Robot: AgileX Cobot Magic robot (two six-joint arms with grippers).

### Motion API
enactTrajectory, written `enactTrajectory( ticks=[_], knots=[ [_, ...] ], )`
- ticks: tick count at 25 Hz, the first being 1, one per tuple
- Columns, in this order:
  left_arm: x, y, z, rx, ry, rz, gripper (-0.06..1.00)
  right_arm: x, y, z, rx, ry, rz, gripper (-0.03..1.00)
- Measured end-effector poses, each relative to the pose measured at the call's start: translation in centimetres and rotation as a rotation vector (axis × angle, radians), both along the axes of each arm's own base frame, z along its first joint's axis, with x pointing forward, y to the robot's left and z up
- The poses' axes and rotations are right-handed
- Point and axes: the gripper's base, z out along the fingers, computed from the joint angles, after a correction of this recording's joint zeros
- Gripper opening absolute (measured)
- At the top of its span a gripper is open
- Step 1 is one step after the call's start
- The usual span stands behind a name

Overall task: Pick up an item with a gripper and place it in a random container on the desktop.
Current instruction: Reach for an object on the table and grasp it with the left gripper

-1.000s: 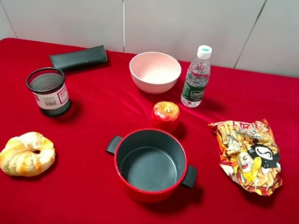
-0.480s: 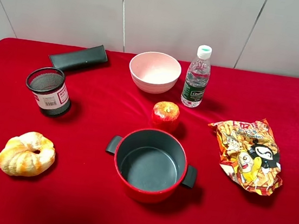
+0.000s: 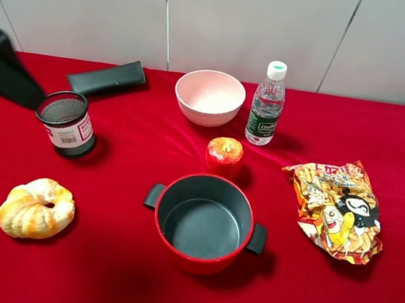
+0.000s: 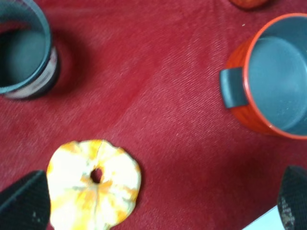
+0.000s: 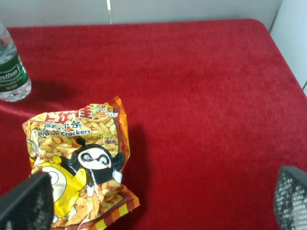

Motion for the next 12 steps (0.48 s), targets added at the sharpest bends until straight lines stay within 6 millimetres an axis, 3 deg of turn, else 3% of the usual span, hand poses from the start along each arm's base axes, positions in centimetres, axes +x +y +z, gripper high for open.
enactTrajectory(
  ticks=[12],
  knots=[
    [4.6, -6.6, -0.7, 0.073, 0.040, -0.177, 0.92, 0.0, 0.0, 0.0, 0.000, 0.000, 0.000, 0.69]
  ],
)
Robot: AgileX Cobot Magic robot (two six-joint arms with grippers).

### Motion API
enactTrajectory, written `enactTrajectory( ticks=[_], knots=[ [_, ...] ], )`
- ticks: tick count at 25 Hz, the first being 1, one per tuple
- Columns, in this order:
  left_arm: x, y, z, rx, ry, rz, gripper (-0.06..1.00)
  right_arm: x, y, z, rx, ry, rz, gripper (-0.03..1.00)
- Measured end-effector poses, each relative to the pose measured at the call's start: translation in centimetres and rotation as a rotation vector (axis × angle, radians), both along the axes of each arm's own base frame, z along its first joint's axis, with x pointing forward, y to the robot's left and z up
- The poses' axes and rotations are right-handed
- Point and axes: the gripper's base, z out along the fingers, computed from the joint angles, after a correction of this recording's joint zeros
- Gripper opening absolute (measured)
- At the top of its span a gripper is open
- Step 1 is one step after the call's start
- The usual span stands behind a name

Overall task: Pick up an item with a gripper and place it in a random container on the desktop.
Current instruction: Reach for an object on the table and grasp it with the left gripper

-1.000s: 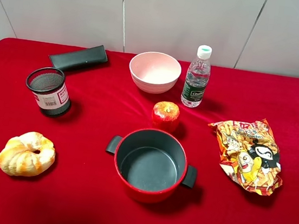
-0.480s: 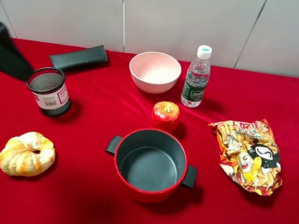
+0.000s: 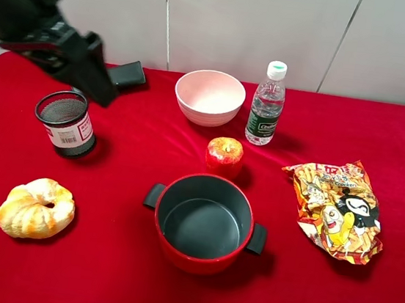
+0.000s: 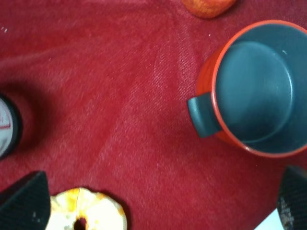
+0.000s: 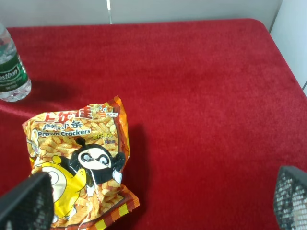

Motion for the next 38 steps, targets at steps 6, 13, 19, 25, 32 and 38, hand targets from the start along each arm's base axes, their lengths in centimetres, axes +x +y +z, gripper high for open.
enactTrajectory(
  ticks=[6, 13, 19, 25, 32, 38],
  knots=[
    [1.9, -3.9, -0.6, 0.024, 0.009, -0.085, 0.92, 0.0, 0.0, 0.0, 0.000, 0.000, 0.000, 0.69],
    [3.5, -8.2, -2.1, 0.071, 0.028, -0.170, 0.92, 0.0, 0.0, 0.0, 0.000, 0.000, 0.000, 0.69],
    [3.8, -11.2, -3.6, 0.155, 0.030, -0.205, 0.91, 0.0, 0.0, 0.0, 0.000, 0.000, 0.000, 0.69],
    [3.7, -13.1, -4.9, 0.194, 0.052, -0.235, 0.91, 0.0, 0.0, 0.0, 0.000, 0.000, 0.000, 0.69],
    [3.5, -14.2, -6.3, 0.219, 0.073, -0.261, 0.91, 0.0, 0.0, 0.0, 0.000, 0.000, 0.000, 0.69],
    [3.0, -15.7, -8.0, 0.245, 0.060, -0.305, 0.91, 0.0, 0.0, 0.0, 0.000, 0.000, 0.000, 0.69]
  ],
)
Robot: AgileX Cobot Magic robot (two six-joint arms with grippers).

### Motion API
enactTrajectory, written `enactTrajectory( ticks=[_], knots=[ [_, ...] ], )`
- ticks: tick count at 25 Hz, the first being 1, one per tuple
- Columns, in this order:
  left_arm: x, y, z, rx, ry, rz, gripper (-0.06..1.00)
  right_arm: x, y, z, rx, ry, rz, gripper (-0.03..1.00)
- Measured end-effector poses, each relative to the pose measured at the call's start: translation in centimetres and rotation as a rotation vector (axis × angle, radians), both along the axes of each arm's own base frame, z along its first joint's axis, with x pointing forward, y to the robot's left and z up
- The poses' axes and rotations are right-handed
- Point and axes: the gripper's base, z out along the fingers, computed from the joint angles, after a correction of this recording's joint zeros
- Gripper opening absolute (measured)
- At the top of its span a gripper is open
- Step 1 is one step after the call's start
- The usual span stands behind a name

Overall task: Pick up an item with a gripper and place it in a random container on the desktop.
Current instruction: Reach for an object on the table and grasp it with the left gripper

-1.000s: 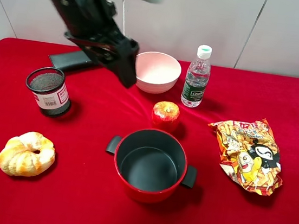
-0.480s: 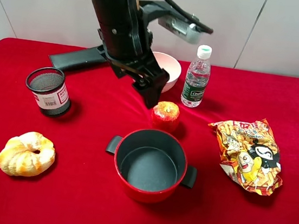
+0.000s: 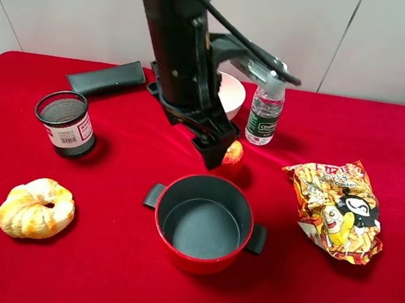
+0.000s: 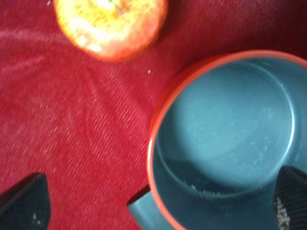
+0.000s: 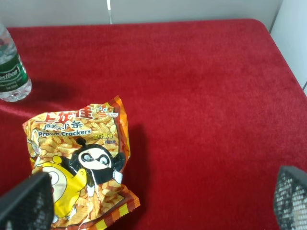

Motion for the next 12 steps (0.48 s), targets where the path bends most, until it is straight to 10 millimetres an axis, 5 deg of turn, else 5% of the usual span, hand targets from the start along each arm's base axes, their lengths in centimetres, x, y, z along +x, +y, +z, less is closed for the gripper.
enactTrajectory(
  ticks=[12],
  knots=[
    [0.8, -1.1, -2.9, 0.025, -0.016, -0.007, 0.91, 0.0, 0.0, 0.0, 0.000, 0.000, 0.000, 0.69]
  ],
)
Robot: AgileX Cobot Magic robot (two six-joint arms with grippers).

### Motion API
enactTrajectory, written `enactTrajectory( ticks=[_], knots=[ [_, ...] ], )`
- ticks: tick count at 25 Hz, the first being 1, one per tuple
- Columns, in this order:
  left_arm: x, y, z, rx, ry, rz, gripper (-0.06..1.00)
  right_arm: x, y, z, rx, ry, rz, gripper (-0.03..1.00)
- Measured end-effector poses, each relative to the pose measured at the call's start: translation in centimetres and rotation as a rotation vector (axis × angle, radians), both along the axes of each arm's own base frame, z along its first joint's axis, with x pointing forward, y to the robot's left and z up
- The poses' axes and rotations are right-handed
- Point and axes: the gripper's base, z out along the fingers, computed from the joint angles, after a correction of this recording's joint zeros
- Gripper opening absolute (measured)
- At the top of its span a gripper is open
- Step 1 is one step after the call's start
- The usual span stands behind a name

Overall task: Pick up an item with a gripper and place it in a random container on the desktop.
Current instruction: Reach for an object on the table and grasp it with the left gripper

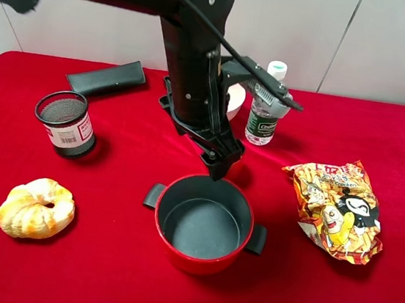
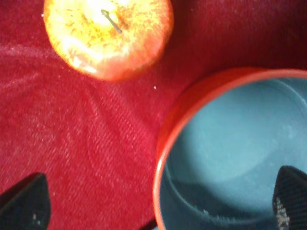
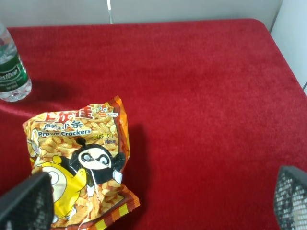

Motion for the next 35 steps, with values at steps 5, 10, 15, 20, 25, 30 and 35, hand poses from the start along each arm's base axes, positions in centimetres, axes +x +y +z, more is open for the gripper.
enactTrajectory(
  ticks=[5, 10, 15, 20, 25, 30, 35],
  knots=[
    [0.6, -0.6, -1.0, -0.032, -0.036, 0.000, 0.91, 0.0, 0.0, 0.0, 0.000, 0.000, 0.000, 0.69],
    [1.1, -1.0, -2.2, -0.032, -0.052, -0.006, 0.91, 0.0, 0.0, 0.0, 0.001, 0.000, 0.001, 0.69],
    [1.9, -1.7, -3.1, -0.033, -0.066, -0.001, 0.91, 0.0, 0.0, 0.0, 0.001, 0.000, 0.001, 0.69],
    [2.6, -2.2, -3.7, -0.037, -0.089, 0.020, 0.91, 0.0, 0.0, 0.0, 0.002, 0.000, 0.001, 0.69],
    [2.8, -2.5, -5.0, -0.030, -0.085, 0.029, 0.91, 0.0, 0.1, 0.0, 0.010, 0.000, 0.006, 0.69],
    [3.1, -2.6, -5.8, -0.032, -0.093, 0.046, 0.91, 0.0, 0.1, 0.0, 0.012, 0.000, 0.008, 0.69],
    [3.3, -2.9, -7.0, -0.043, -0.104, 0.049, 0.91, 0.0, 0.1, 0.0, 0.013, 0.000, 0.009, 0.69]
  ],
)
